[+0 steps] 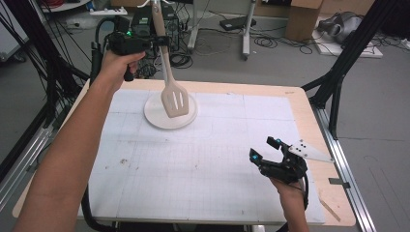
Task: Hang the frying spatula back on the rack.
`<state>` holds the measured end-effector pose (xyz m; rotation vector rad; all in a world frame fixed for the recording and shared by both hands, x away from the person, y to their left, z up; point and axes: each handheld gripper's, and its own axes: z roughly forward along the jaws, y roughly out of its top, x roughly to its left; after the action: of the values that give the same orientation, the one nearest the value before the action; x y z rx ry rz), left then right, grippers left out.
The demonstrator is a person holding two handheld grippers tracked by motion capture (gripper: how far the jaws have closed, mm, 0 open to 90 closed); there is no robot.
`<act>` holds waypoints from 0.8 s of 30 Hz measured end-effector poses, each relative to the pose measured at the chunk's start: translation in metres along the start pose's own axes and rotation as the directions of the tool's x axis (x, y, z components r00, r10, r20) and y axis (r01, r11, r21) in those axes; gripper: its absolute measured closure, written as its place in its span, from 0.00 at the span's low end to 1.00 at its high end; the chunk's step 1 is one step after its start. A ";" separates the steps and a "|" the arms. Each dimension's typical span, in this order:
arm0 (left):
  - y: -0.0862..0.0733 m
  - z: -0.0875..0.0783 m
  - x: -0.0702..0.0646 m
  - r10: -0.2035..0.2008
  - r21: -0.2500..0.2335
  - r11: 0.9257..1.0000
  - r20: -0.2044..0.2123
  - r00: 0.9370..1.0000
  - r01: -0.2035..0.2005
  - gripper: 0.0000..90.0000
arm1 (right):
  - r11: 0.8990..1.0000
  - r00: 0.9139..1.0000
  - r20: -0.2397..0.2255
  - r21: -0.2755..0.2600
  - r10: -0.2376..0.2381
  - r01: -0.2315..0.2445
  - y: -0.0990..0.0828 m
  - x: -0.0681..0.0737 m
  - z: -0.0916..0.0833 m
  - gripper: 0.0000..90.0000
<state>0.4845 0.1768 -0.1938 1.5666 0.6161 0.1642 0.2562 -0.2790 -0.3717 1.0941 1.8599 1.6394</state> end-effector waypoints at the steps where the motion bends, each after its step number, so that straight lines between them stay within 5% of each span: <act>1: 0.000 0.000 0.000 0.003 0.005 1.000 -0.001 1.000 -0.003 0.82 | 1.000 1.000 0.002 0.002 0.003 -0.003 0.000 0.000 0.000 0.18; 8: -0.011 -0.012 -0.003 -0.009 0.014 1.000 -0.074 0.997 0.010 0.63 | 1.000 1.000 0.003 0.007 0.007 -0.007 -0.002 0.000 0.001 0.18; 15: -0.028 -0.044 -0.008 -0.002 -0.024 1.000 -0.117 0.993 -0.001 0.53 | 1.000 1.000 -0.004 0.008 0.013 -0.013 -0.002 0.002 0.003 0.18; 24: -0.064 -0.081 -0.033 0.084 -0.056 0.994 -0.144 0.986 -0.093 0.40 | 0.998 0.997 0.068 0.050 -0.035 0.031 -0.007 -0.001 0.001 0.18</act>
<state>0.4018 0.2306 -0.2381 1.5313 0.6459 0.3605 0.2556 -0.2787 -0.3785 1.1196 1.8725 1.5265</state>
